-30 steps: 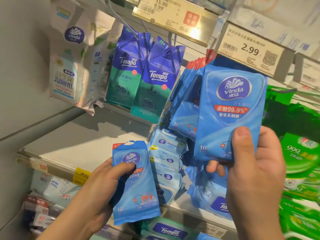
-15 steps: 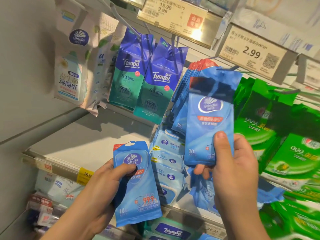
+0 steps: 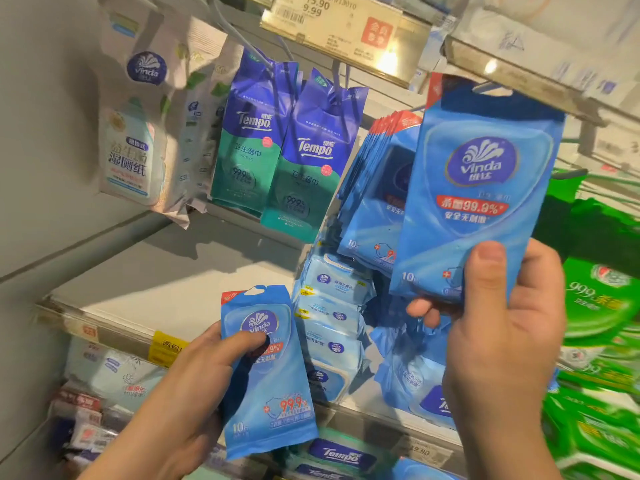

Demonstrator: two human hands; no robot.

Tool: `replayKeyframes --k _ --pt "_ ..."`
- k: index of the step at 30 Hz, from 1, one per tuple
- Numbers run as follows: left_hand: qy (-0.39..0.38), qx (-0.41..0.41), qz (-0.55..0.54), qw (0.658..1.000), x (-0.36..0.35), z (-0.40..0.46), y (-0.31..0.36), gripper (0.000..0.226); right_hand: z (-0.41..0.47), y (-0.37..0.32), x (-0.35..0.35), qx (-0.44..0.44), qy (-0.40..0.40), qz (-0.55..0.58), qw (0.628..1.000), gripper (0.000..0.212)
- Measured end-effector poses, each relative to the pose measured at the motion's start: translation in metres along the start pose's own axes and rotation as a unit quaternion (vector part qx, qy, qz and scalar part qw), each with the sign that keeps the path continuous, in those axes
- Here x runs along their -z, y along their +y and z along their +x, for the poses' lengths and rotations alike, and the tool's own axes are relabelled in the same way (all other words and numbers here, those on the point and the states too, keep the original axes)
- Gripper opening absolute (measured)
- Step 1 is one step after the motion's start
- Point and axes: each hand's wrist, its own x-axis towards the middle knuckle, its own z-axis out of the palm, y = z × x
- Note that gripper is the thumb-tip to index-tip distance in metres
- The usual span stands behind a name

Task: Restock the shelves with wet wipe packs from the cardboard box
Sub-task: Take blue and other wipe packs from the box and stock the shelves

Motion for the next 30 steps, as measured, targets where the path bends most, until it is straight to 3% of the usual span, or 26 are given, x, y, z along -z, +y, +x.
replayKeyframes --k 7,13,21,25,30 --pt "-0.006 0.0 0.018 1.0 -0.003 -0.005 0.0 0.018 0.004 0.015 0.006 -0.103 0.002 -0.038 0.994 0.021" --pt "-0.01 -0.001 0.024 1.0 -0.004 -0.006 0.001 0.021 0.006 0.025 -0.003 -0.136 -0.012 -0.043 0.99 0.02" --pt "-0.016 -0.024 0.021 0.999 -0.006 -0.011 0.009 0.02 0.007 0.044 -0.014 -0.176 -0.05 -0.073 0.98 0.042" --pt "-0.026 -0.048 0.009 0.998 -0.005 -0.009 0.012 0.019 -0.001 0.045 -0.01 -0.275 -0.098 -0.057 0.955 0.04" --pt "-0.048 -0.086 0.006 0.995 -0.005 -0.004 0.02 0.021 -0.018 0.056 -0.005 -0.368 -0.205 -0.127 0.898 0.041"
